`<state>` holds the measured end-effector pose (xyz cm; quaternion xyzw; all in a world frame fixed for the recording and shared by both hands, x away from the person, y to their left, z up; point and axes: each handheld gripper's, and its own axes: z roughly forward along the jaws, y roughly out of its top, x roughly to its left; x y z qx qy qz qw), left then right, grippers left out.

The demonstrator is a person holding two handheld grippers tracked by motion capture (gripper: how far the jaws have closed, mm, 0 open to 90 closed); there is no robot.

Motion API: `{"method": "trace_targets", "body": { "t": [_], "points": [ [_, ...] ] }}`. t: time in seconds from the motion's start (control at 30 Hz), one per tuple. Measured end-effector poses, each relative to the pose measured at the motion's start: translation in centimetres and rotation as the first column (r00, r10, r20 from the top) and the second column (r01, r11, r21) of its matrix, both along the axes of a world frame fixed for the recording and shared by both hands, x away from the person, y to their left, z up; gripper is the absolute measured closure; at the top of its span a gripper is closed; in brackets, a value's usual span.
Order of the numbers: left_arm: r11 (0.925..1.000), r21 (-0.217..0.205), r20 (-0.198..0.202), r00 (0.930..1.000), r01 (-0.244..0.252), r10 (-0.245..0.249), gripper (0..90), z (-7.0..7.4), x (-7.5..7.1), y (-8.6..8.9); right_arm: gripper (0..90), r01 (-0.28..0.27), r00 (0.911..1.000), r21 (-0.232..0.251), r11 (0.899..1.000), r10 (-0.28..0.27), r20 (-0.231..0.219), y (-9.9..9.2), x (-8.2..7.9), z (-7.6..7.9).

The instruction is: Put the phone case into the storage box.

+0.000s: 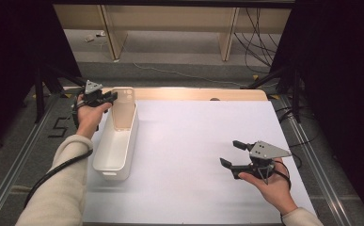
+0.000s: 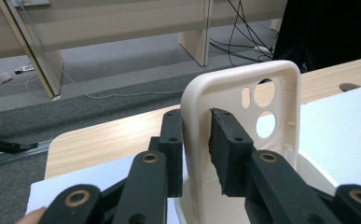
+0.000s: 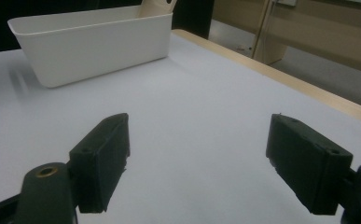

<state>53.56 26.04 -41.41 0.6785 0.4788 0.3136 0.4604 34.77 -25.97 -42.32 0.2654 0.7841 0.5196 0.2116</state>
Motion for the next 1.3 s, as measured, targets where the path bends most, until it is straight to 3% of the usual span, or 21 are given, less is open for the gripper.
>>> {"method": "trace_targets", "body": {
  "t": [0.4,0.8,1.13,1.3],
  "points": [
    [0.9989,0.046,-0.021,0.9998,-0.006,0.007,71.0,-0.03,0.28,-0.08,22.8,-0.001,1.0000,-0.001,1.000,0.001,-0.003,0.00,-0.01,-0.03],
    [0.9984,0.053,-0.036,0.9991,-0.021,0.023,67.0,-0.40,0.42,-0.10,22.7,-0.002,1.0000,-0.005,1.000,0.002,-0.008,-0.03,0.02,-0.08],
    [0.9961,0.087,-0.041,0.9990,-0.012,0.016,62.7,-0.55,0.67,-0.46,22.7,-0.005,0.9999,-0.005,1.000,0.005,-0.009,-0.03,0.03,-0.08],
    [0.9963,0.085,-0.074,0.9971,-0.010,0.017,57.4,-0.78,0.69,-0.60,22.7,-0.005,0.9999,-0.006,1.000,0.005,-0.009,-0.04,0.03,-0.07]
  ]
}}
